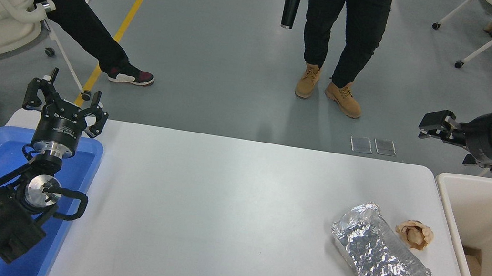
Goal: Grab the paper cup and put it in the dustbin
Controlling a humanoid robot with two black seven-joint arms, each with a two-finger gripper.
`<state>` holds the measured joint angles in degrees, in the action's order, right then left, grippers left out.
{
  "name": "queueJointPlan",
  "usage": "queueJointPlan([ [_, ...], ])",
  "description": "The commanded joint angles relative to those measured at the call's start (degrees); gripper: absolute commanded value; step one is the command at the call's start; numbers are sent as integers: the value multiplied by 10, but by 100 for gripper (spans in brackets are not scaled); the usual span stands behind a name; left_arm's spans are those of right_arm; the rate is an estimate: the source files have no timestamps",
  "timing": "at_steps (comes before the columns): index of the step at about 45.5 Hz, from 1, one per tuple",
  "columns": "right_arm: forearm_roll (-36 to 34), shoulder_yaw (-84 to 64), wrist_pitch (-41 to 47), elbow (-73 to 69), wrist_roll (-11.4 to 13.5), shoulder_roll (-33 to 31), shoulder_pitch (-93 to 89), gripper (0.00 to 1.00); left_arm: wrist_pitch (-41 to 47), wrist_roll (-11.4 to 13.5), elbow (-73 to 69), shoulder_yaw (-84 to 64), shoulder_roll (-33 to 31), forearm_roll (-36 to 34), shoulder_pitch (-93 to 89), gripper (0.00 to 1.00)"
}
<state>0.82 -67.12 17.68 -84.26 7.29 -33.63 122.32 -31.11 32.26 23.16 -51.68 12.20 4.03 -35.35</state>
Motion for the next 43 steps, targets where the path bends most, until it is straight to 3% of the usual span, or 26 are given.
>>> queueJointPlan([
  [1,0,1,80,-54,0,-18,72,100,0,0,0,0,0,0,0,99],
  [21,15,4,273,-74,1,-34,220,100,0,0,0,0,0,0,0,99],
  [43,29,15,273,-74,1,-21,233,100,0,0,0,1,0,0,0,99],
])
